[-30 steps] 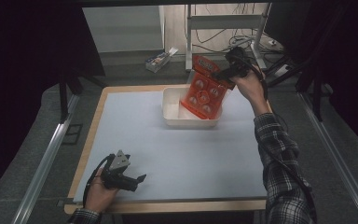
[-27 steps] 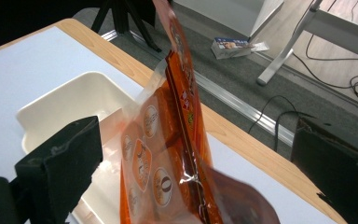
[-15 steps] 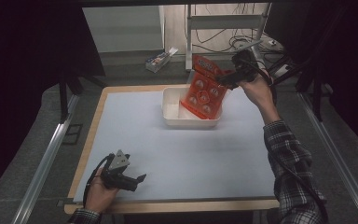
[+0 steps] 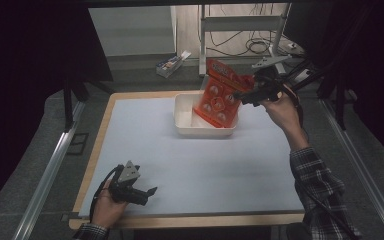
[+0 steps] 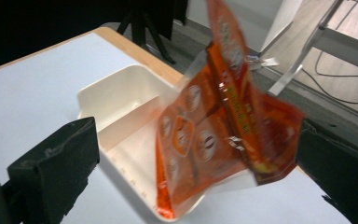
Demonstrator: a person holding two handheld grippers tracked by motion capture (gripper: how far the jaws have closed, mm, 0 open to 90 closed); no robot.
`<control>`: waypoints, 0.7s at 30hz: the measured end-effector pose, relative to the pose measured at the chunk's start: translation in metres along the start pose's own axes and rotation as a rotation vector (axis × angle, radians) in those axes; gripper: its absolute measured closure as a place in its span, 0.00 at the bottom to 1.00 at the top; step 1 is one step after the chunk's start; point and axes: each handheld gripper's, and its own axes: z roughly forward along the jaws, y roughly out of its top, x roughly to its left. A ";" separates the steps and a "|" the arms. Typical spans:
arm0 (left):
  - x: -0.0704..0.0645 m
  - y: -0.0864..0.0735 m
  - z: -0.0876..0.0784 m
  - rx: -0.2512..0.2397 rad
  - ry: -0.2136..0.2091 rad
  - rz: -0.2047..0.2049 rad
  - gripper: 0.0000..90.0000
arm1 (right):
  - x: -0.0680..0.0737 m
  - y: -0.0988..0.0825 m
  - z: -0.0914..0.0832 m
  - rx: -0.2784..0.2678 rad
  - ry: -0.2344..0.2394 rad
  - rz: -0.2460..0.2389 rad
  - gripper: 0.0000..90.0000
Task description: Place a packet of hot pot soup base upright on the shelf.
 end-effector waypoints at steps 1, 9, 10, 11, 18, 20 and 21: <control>0.000 0.000 0.000 0.002 0.000 0.002 0.03 | 0.002 -0.002 0.000 0.000 0.002 0.001 0.00; 0.000 0.000 0.000 -0.001 0.001 -0.001 0.03 | 0.015 -0.022 0.003 0.005 0.018 -0.019 0.00; 0.000 0.000 0.000 -0.001 0.000 -0.002 0.03 | 0.017 -0.024 0.004 0.002 0.021 -0.021 0.00; 0.000 0.000 0.000 -0.001 0.000 -0.002 0.03 | 0.019 -0.026 0.004 -0.001 0.029 -0.020 0.00; -0.001 0.000 0.000 -0.002 0.002 -0.002 0.03 | 0.032 -0.041 0.006 -0.009 0.041 -0.036 0.00; -0.001 0.000 0.000 0.000 0.002 0.000 0.03 | 0.035 -0.045 0.005 -0.017 0.048 -0.027 0.00; -0.001 0.000 0.000 0.001 0.002 0.000 0.03 | 0.036 -0.048 0.005 -0.021 0.049 -0.023 0.00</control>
